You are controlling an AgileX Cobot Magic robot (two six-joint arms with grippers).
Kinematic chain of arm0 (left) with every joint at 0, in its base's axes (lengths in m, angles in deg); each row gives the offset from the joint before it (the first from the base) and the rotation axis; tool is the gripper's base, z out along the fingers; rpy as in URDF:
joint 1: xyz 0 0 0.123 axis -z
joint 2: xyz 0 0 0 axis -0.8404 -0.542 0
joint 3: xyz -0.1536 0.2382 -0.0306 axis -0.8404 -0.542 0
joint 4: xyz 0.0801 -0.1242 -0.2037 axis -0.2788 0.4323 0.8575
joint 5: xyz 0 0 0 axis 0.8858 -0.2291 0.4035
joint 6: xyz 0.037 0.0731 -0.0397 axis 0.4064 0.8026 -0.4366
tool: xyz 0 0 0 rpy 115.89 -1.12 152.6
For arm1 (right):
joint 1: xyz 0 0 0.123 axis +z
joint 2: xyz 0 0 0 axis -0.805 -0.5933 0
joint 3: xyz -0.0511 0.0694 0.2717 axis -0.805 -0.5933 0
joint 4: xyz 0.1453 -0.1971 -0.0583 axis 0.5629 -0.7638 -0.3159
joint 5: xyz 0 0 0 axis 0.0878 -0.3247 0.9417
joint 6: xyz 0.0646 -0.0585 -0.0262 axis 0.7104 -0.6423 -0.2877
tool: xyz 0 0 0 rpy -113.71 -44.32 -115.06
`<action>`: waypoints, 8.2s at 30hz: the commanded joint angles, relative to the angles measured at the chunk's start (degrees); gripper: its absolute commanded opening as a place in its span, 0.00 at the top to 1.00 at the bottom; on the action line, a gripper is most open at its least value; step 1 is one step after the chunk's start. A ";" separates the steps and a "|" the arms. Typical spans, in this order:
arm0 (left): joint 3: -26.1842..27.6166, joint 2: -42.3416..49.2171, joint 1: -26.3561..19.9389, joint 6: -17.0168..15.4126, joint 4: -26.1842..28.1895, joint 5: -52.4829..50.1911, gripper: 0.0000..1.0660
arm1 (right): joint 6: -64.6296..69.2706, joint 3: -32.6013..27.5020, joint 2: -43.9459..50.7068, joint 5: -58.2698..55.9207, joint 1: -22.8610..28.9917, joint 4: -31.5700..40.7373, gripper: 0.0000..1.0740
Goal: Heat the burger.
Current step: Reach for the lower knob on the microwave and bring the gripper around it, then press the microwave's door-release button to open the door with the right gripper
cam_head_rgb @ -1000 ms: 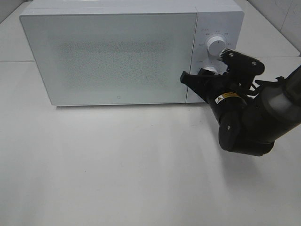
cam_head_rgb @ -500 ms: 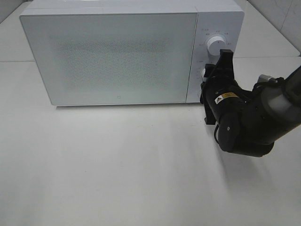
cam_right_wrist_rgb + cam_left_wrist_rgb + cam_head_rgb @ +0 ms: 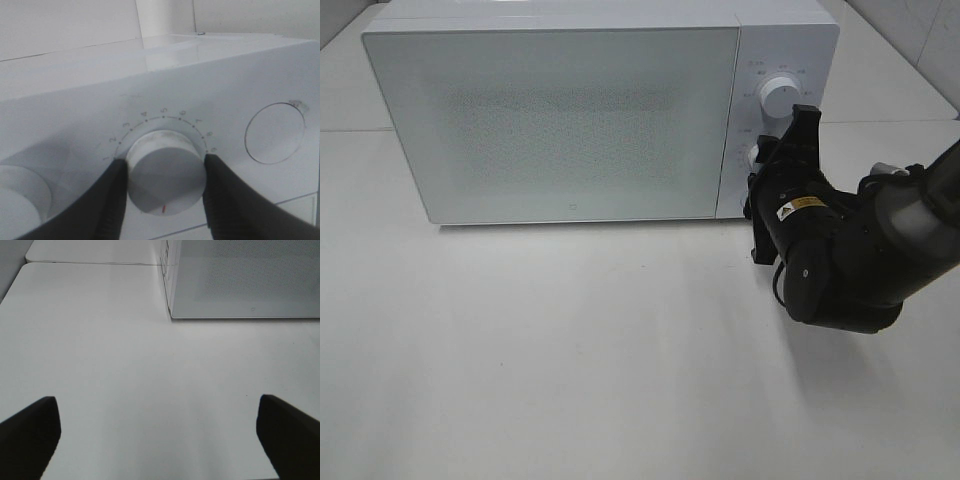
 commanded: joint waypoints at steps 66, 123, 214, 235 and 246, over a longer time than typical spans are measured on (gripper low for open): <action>-0.06 1.03 -0.11 0.00 0.52 0.06 0.06 | -64.00 -12.61 29.79 -31.05 -1.49 -15.81 0.37; -0.06 1.03 -0.11 0.00 0.52 0.06 0.06 | -79.81 -12.15 106.40 -122.44 -20.68 -31.46 0.29; -0.06 1.03 -0.11 0.00 0.52 0.06 0.06 | -61.42 -16.56 59.07 -59.59 -28.71 -34.49 1.00; -0.06 1.03 -0.11 0.00 0.52 0.06 0.06 | -1.83 -26.47 38.16 -25.21 -28.71 -45.84 1.00; -0.06 1.03 -0.11 0.00 0.52 0.06 0.06 | -0.69 -26.36 26.18 -17.76 -14.73 -24.69 1.00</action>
